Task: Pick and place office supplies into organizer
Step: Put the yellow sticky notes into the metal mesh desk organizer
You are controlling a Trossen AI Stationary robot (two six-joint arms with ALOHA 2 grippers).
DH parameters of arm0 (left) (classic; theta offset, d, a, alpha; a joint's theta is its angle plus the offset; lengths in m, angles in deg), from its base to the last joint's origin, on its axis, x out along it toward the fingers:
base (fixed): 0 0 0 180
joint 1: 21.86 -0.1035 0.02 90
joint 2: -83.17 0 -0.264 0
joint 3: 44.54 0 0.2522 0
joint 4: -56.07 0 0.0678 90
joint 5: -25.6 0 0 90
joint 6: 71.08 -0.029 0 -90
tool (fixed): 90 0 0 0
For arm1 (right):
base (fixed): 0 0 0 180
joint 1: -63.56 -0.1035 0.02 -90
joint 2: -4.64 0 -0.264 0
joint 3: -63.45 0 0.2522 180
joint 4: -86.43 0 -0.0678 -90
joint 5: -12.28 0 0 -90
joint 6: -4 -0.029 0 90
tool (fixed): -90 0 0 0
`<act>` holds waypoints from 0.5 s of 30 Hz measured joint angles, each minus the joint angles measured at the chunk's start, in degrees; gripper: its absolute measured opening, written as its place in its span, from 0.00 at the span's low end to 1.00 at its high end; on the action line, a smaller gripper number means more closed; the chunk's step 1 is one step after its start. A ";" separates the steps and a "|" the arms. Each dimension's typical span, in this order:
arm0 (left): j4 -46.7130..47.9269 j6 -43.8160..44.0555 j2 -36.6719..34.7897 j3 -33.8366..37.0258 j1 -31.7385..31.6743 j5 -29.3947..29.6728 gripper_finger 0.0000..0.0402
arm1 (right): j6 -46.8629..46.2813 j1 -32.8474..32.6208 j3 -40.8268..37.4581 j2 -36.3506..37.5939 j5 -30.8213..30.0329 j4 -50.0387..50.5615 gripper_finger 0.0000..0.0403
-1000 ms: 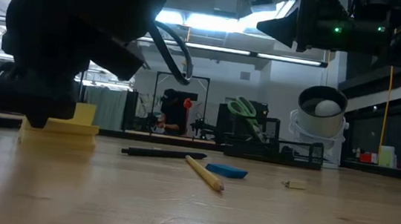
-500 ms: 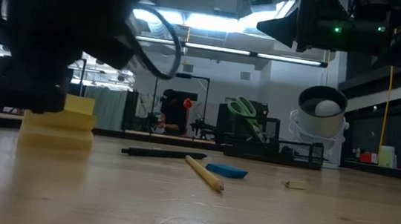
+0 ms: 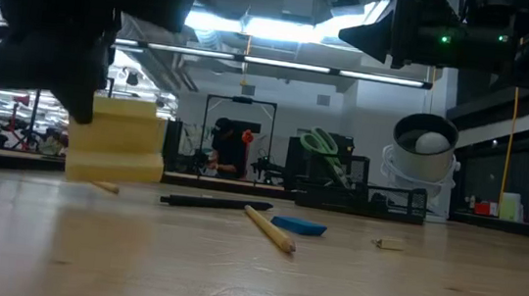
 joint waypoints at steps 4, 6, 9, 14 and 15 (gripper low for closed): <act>0.02 0.10 -2.28 0.00 0.08 2.35 0.01 | -0.01 0.01 0.00 0.00 0.00 0.00 0.07; 0.02 -0.06 -3.24 0.00 0.08 4.52 0.01 | 0.00 -0.12 0.00 0.00 0.00 0.15 0.07; 0.04 -1.48 -4.87 0.00 0.08 8.68 0.01 | 0.41 -0.42 0.00 0.00 0.02 0.31 0.07; 0.02 -6.81 -6.84 0.00 -0.20 16.53 0.01 | 4.28 -1.97 0.05 0.00 2.06 0.66 0.06; 0.02 -8.35 -7.22 0.00 -0.41 17.93 0.01 | 4.41 -2.35 0.36 0.00 2.71 1.15 0.05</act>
